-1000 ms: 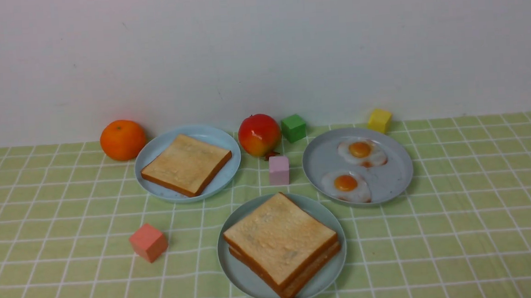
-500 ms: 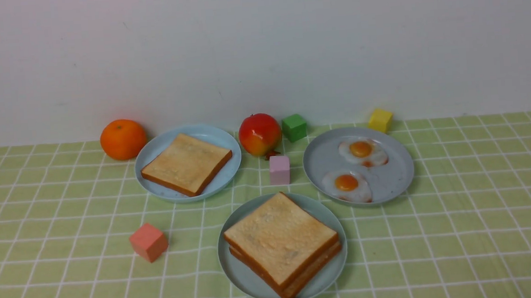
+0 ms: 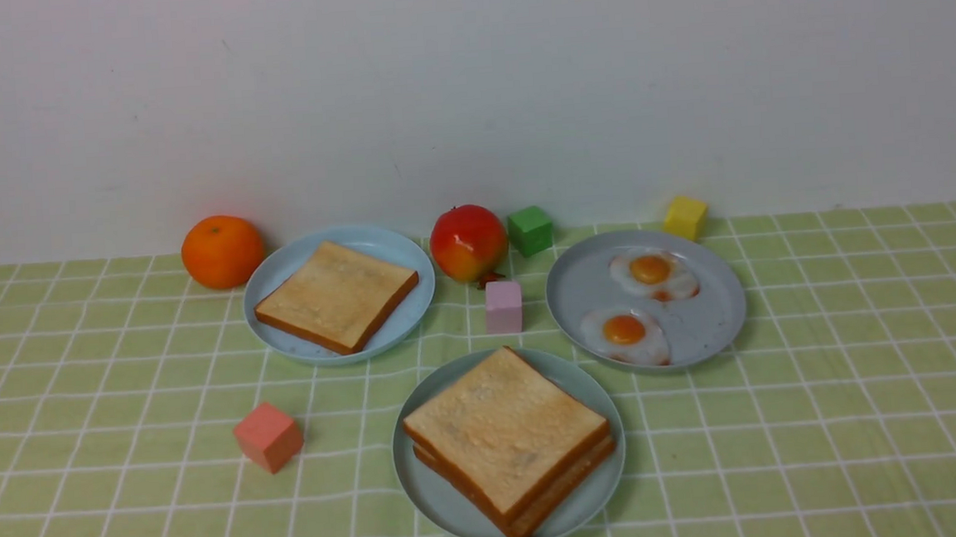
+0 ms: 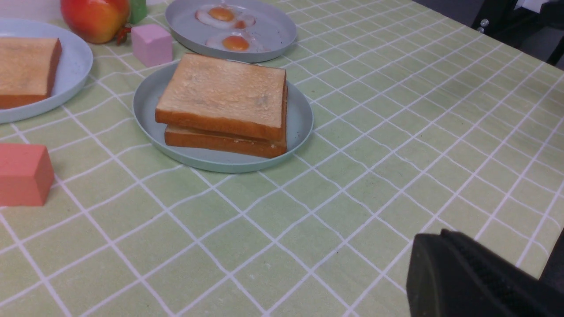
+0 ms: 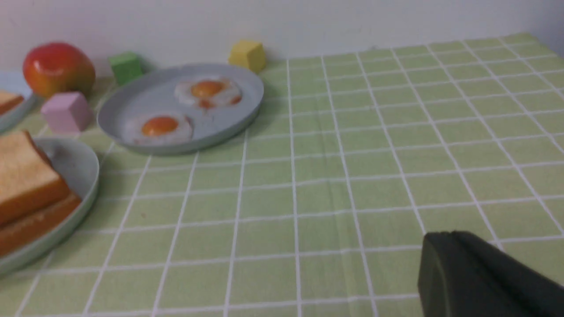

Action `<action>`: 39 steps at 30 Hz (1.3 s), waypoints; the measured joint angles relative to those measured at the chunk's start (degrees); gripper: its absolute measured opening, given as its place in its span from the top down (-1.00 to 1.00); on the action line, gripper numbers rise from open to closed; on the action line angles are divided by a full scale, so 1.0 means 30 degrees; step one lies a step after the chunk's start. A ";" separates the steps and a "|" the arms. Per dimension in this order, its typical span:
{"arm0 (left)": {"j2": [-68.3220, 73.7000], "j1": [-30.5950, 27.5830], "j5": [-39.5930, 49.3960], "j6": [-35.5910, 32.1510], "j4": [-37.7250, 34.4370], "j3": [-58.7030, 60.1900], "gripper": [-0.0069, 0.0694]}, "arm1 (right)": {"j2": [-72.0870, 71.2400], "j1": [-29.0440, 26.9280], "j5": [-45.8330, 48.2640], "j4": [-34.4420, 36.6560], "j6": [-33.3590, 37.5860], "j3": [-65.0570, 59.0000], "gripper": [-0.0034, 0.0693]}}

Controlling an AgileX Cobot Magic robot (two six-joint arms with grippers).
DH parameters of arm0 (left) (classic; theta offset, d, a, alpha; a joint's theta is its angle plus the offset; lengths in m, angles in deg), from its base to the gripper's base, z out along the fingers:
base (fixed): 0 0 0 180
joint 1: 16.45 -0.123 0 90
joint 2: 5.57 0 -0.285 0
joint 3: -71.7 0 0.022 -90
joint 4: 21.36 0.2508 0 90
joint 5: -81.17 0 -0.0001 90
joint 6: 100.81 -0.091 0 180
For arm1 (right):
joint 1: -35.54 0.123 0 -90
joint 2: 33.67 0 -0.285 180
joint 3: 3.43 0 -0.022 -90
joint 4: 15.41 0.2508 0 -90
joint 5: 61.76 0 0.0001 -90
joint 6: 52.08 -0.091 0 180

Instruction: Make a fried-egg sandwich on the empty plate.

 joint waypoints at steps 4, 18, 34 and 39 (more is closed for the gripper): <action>0.0000 0.0000 0.0039 0.0000 0.0000 0.0000 0.83 | 0.0000 0.0116 0.0609 0.0891 0.0996 0.0087 0.94; 0.0000 0.0000 0.0115 0.0000 0.0000 0.0000 0.80 | 0.0000 0.0157 0.0808 0.0919 0.1117 0.0142 0.93; 0.0000 -0.0334 -0.1675 0.0251 0.1362 0.0430 0.79 | 0.0000 0.0157 0.0840 0.0919 0.1117 0.0142 0.92; 0.0000 -0.4763 -0.5776 0.1465 0.2659 0.1291 0.85 | 0.0000 0.0157 0.0840 0.0919 0.1117 0.0142 0.90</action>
